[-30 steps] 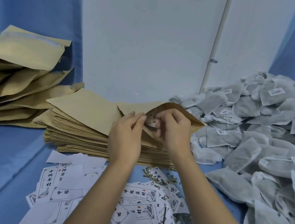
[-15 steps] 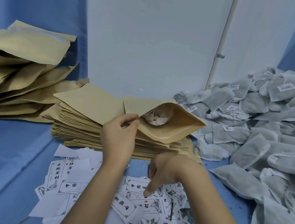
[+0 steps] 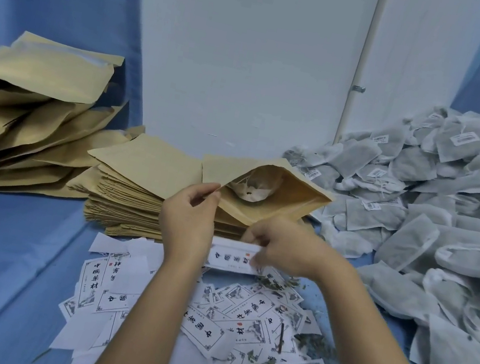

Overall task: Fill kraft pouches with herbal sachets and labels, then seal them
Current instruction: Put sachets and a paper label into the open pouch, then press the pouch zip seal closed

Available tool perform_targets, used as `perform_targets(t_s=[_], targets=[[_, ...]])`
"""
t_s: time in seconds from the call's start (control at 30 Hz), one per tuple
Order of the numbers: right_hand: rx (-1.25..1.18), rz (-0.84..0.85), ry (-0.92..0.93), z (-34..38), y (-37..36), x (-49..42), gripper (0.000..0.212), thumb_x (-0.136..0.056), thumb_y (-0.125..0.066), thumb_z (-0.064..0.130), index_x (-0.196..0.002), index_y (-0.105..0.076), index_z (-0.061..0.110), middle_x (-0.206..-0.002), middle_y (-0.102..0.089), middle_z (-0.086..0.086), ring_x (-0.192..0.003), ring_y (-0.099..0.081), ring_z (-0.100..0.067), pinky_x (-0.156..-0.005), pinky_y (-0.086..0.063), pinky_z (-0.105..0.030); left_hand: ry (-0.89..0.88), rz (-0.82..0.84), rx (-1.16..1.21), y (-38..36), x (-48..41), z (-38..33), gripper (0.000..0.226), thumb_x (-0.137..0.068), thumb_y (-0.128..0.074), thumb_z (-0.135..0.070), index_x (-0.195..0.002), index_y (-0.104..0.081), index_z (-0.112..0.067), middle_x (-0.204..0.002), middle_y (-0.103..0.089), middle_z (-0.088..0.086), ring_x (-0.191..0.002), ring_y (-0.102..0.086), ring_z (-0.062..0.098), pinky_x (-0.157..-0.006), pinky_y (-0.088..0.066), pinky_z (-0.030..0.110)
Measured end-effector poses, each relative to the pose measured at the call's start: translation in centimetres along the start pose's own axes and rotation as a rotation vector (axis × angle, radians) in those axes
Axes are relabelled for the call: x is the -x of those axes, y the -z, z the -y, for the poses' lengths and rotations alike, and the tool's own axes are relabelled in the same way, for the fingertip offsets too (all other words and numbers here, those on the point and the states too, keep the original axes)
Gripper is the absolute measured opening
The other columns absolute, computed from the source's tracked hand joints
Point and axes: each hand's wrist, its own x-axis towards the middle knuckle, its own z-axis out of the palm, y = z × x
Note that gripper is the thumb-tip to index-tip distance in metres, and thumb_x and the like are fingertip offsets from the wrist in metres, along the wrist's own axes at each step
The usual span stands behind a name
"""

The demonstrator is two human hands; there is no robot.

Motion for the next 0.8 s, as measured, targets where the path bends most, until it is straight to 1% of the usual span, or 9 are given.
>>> perform_targets(t_s=[0.07,0.17,0.23,0.3,0.4,0.47,0.6,0.67,0.8], targets=[[-0.181,-0.168,0.021,-0.1,0.8,0.2,0.029,-0.079,-0.066,-0.002,-0.081,-0.059,0.025,-0.086,-0.065,0.011,-0.078,-0.063,-0.009,-0.061,-0.049,-0.015,0.003,-0.005,-0.001,0.0,-0.1,0.0,0.013,-0.087,-0.065,-0.015,-0.090,-0.073,-0.025,-0.083,-0.067,-0.019,-0.071,-0.059,-0.010,-0.059,-0.043,0.007],[-0.317,-0.528,0.062,-0.5,1.7,0.3,0.024,-0.079,-0.071,0.006,-0.072,-0.062,0.028,-0.076,-0.066,0.008,-0.061,-0.055,0.001,-0.048,-0.039,-0.009,-0.006,-0.002,0.001,0.0,0.0,0.0,0.015,-0.088,-0.063,-0.015,-0.091,-0.072,-0.027,-0.085,-0.066,-0.019,-0.075,-0.058,-0.010,-0.058,-0.041,0.004],[-0.293,-0.706,0.082,-0.7,1.8,0.4,0.021,-0.083,-0.067,0.009,-0.074,-0.067,0.027,-0.075,-0.068,0.010,-0.062,-0.055,0.004,-0.049,-0.038,-0.009,-0.010,-0.007,0.000,0.0,0.0,0.0,0.015,-0.089,-0.062,-0.016,-0.091,-0.072,-0.027,-0.084,-0.065,-0.021,-0.077,-0.057,-0.012,-0.057,-0.040,0.001],[-0.119,-0.816,0.038,-0.9,1.7,0.2,0.020,-0.087,-0.059,0.010,-0.087,-0.072,0.025,-0.089,-0.070,0.006,-0.078,-0.058,-0.002,-0.059,-0.041,-0.017,-0.015,-0.014,0.012,-0.1,0.0,0.0,0.014,-0.089,-0.062,-0.014,-0.091,-0.073,-0.024,-0.083,-0.065,-0.020,-0.075,-0.057,-0.014,-0.057,-0.039,-0.001],[0.150,-0.833,0.019,-1.1,0.9,-0.3,0.024,-0.092,-0.052,0.011,-0.105,-0.072,0.017,-0.104,-0.061,-0.001,-0.102,-0.051,-0.018,-0.074,-0.039,-0.029,-0.035,-0.022,0.002,-0.1,0.2,0.0,0.014,-0.089,-0.062,-0.013,-0.092,-0.073,-0.022,-0.083,-0.065,-0.019,-0.077,-0.057,-0.010,-0.059,-0.039,-0.002],[0.162,-0.873,0.069,-0.9,0.4,-0.5,0.024,-0.092,-0.052,0.009,-0.105,-0.071,0.013,-0.102,-0.059,-0.003,-0.101,-0.049,-0.021,-0.074,-0.038,-0.031,-0.045,-0.029,-0.007,-0.1,0.3,0.0,0.014,-0.090,-0.061,-0.013,-0.093,-0.073,-0.021,-0.085,-0.066,-0.017,-0.080,-0.058,-0.007,-0.060,-0.039,-0.002],[0.129,-1.078,0.161,-0.3,0.3,-0.3,0.021,-0.085,-0.056,-0.001,-0.096,-0.071,0.007,-0.091,-0.059,-0.007,-0.093,-0.052,-0.026,-0.069,-0.042,-0.034,-0.045,-0.035,0.001,-0.1,0.4,0.0,0.015,-0.090,-0.061,-0.012,-0.094,-0.073,-0.020,-0.086,-0.067,-0.015,-0.080,-0.059,-0.006,-0.062,-0.040,-0.001],[0.182,-1.044,0.173,-0.3,0.4,-0.3,0.021,-0.083,-0.056,-0.002,-0.095,-0.071,0.006,-0.089,-0.060,-0.007,-0.091,-0.052,-0.027,-0.068,-0.041,-0.034,-0.041,-0.041,0.002,-0.2,0.3,0.0,0.015,-0.090,-0.061,-0.012,-0.095,-0.073,-0.019,-0.087,-0.068,-0.014,-0.081,-0.059,-0.005,-0.063,-0.041,0.000],[0.372,-0.837,0.195,-0.6,-0.7,-1.0,0.028,-0.079,-0.059,-0.005,-0.100,-0.072,0.008,-0.089,-0.063,-0.008,-0.088,-0.052,-0.030,-0.063,-0.031,-0.030,-0.055,-0.055,0.001,-0.3,0.6,0.0,0.015,-0.090,-0.061,-0.013,-0.096,-0.074,-0.019,-0.089,-0.068,-0.013,-0.080,-0.058,-0.007,-0.064,-0.041,0.000]])
